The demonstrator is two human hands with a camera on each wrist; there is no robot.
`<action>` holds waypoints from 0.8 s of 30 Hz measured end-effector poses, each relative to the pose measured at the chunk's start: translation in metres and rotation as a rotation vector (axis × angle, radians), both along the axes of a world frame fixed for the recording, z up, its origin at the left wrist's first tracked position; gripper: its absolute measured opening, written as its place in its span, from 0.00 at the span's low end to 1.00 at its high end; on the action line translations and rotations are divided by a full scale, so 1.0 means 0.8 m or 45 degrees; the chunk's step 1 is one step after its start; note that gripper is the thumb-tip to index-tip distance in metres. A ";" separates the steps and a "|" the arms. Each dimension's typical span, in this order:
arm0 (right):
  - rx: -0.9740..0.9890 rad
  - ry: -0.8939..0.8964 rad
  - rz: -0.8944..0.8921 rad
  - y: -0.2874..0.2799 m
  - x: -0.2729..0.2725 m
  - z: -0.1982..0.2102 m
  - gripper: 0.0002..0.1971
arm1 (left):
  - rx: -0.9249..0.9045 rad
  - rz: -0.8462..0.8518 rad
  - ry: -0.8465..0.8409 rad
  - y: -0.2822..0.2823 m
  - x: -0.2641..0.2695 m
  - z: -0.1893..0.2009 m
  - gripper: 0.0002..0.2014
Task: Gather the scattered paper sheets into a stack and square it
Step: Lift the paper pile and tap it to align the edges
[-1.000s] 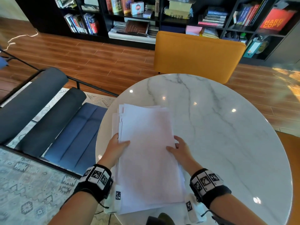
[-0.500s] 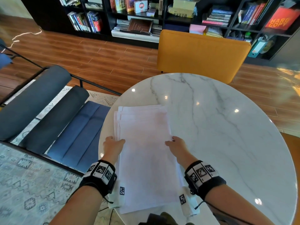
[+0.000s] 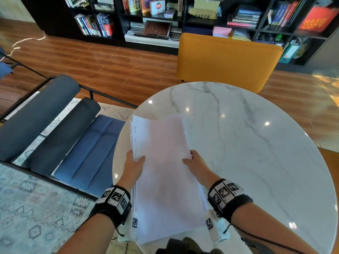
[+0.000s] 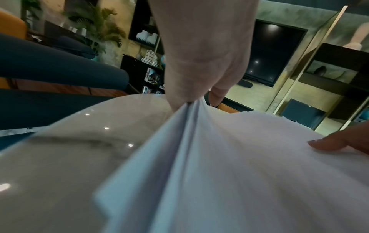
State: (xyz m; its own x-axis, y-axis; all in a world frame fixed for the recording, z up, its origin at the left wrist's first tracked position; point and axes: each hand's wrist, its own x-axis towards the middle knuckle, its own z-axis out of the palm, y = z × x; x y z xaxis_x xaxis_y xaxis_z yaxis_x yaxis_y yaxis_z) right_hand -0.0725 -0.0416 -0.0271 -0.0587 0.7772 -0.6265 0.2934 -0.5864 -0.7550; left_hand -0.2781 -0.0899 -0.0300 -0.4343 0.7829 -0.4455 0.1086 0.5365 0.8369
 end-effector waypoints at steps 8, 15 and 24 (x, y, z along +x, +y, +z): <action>0.027 0.182 -0.171 -0.013 0.012 0.003 0.20 | 0.247 -0.024 -0.006 -0.004 0.008 0.020 0.18; 0.148 0.462 -0.275 -0.027 0.071 0.030 0.26 | 0.472 -0.109 -0.115 0.003 0.029 0.082 0.19; 0.697 0.172 -0.412 -0.026 0.164 0.112 0.18 | 0.803 -0.244 0.231 0.017 0.137 0.141 0.06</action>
State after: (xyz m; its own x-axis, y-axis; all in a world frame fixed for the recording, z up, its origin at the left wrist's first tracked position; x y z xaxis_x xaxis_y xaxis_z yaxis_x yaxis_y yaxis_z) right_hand 0.0583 -0.0626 0.0627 0.1817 0.9736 -0.1383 0.0483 -0.1493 -0.9876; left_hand -0.1685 -0.0761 0.0828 -0.2872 0.9392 0.1880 0.3212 -0.0905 0.9427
